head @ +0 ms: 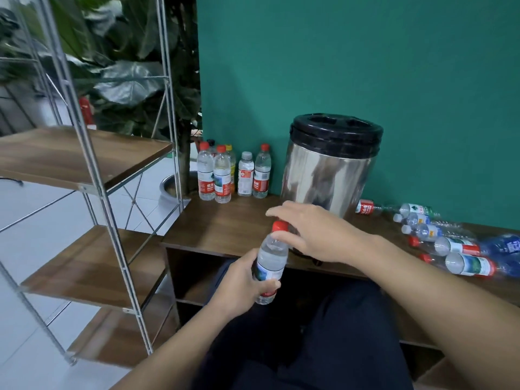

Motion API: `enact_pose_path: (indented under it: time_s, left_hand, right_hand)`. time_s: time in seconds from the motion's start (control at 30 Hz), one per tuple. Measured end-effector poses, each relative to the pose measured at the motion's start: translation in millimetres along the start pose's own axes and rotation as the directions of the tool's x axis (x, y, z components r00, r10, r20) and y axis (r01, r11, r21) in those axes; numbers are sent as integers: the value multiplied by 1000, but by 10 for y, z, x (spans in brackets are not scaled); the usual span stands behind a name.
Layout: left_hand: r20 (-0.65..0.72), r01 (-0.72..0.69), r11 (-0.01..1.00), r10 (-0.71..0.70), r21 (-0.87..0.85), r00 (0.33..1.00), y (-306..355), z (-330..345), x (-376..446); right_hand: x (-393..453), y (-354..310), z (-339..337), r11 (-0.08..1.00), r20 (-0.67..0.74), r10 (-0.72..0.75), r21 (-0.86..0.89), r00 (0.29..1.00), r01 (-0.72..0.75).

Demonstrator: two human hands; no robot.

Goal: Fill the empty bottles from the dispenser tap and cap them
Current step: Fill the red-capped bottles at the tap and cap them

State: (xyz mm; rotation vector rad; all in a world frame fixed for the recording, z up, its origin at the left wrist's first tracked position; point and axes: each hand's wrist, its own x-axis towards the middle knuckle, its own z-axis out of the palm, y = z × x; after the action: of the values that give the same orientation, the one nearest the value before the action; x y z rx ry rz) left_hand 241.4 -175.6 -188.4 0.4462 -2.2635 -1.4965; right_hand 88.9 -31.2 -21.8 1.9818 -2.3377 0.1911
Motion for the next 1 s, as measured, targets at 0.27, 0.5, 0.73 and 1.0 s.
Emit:
enact_pose_path:
  time_s: [0.27, 0.5, 0.73, 1.0]
  left_hand:
    - [-67, -8, 999, 11, 37, 998, -37, -524, 159]
    - [-173, -10, 994, 29, 106, 984, -26, -883, 381]
    - [-287, 18, 998, -1, 57, 958, -152, -1166, 711]
    - [-389, 31, 995, 7, 92, 921, -347, -1321, 1056]
  right_hand:
    - [593, -171, -158, 999, 28, -33, -13, 999, 34]
    - [1116, -328, 51, 959, -280, 192, 257, 940, -119]
    - [1636, -377, 617, 781, -159, 354, 593, 921, -198]
    - [2012, -267, 1174, 631, -67, 404, 742, 912, -225]
